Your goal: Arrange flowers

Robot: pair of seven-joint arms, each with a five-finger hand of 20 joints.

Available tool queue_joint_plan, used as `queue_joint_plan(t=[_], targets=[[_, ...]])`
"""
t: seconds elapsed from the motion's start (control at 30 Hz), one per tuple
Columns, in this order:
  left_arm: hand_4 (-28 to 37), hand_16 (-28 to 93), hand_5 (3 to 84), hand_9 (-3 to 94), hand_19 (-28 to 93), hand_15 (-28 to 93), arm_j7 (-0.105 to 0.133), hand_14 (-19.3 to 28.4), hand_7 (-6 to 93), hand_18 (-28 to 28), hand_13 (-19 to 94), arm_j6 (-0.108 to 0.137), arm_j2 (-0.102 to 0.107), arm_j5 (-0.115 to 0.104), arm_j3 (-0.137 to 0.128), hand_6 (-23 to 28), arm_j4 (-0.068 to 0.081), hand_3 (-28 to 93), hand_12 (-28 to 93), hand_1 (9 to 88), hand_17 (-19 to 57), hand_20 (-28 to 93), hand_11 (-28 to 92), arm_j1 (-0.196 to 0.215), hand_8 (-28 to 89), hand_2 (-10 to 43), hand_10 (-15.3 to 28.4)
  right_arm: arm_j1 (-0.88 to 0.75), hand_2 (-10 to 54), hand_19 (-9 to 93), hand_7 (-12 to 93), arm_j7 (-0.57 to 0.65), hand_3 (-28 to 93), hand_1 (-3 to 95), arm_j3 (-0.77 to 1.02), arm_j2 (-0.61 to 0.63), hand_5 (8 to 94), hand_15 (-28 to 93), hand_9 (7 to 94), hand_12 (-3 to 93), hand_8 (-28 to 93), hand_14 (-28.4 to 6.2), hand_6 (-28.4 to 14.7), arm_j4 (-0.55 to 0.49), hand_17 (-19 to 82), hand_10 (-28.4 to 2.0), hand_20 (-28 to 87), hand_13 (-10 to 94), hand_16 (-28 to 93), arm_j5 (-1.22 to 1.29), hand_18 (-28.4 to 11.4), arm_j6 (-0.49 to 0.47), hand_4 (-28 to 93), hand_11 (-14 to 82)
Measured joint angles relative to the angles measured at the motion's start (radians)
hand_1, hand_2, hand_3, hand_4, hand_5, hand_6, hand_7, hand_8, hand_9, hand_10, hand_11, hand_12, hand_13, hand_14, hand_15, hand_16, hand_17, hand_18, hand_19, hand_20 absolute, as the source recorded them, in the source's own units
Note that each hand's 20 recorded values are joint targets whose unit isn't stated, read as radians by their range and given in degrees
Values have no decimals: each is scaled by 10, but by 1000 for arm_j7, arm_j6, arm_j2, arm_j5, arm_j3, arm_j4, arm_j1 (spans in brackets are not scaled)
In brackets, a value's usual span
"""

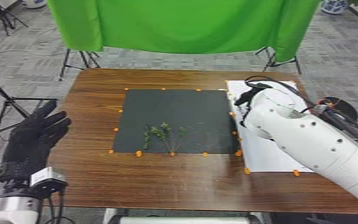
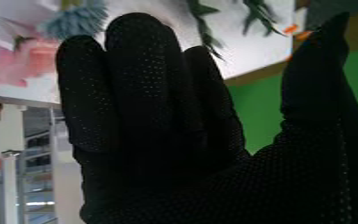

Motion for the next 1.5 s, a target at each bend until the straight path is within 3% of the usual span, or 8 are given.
queue_joint_plan(t=[0.6, 0.87, 1.2, 1.5], targets=[[-207, -109, 385, 322, 413, 471, -11, 232, 98, 204, 178, -13, -3, 4, 18, 99, 8, 660, 107, 305, -101, 73, 284, -27, -78, 68, 187, 10, -35, 923, 160, 21, 670, 353, -51, -48, 564, 558, 700, 162, -91, -135, -84, 39, 593, -204, -283, 753, 107, -36, -132, -81, -199, 267], [-206, -109, 385, 322, 413, 471, 1, 233, 98, 204, 178, -13, 7, -9, 20, 99, 8, 661, 107, 304, -101, 74, 284, -27, -77, 68, 187, 8, -44, 923, 173, 38, 678, 395, -58, -48, 602, 567, 712, 165, -91, -125, -79, 39, 603, -194, -283, 757, 109, -66, -118, -100, -201, 278], [-206, -109, 384, 322, 414, 472, -42, 233, 98, 204, 178, -27, -15, 12, 24, 99, 13, 659, 107, 305, -101, 73, 285, -52, -77, 69, 187, -7, -65, 930, 202, 40, 677, 421, -58, -40, 662, 568, 738, 171, -103, -108, -54, 38, 601, -171, -283, 767, 115, -103, -111, -103, -215, 297], [-206, -109, 385, 322, 415, 473, -46, 233, 99, 204, 179, -35, -14, 13, 36, 99, 20, 660, 107, 305, -101, 73, 286, -67, -78, 69, 187, -17, -67, 932, 206, 34, 678, 404, -87, -42, 662, 569, 744, 174, -104, -104, -50, 29, 599, -166, -277, 771, 118, -162, -117, -106, -216, 306]])
